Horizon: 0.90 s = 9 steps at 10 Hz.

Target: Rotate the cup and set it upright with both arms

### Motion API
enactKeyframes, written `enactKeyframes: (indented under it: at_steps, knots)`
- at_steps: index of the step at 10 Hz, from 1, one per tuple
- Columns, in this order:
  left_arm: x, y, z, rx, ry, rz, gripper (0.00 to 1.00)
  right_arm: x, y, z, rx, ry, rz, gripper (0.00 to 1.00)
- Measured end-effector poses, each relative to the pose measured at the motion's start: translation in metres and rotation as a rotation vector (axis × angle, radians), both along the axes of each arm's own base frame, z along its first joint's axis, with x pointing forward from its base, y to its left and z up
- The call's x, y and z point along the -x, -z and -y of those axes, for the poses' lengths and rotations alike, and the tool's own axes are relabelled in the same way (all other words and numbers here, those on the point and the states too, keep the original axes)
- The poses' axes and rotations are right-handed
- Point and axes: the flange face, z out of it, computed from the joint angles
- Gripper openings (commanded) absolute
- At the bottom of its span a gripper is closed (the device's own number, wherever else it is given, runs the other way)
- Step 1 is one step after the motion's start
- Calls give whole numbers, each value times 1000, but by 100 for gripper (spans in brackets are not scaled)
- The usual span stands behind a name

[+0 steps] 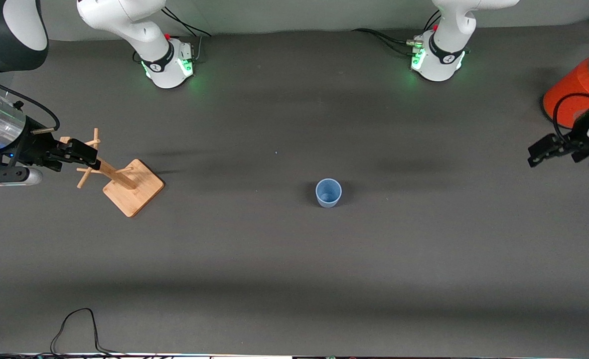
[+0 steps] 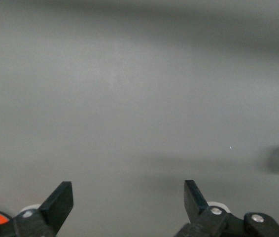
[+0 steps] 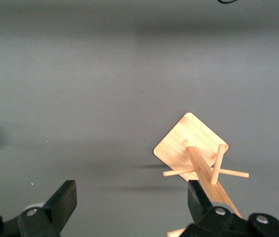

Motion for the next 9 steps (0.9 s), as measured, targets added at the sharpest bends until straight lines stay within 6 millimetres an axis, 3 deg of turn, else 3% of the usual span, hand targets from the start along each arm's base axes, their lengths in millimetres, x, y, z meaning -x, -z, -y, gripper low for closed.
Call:
enactKeyframes:
  at_steps: [3,9]
  knots:
    - [25,-4,14,-2,-20,8,100,0,0,0,0,0,0,100]
    - [26,-3,9,-5,-35,11,100,-1,1,1,1,2,-2,100]
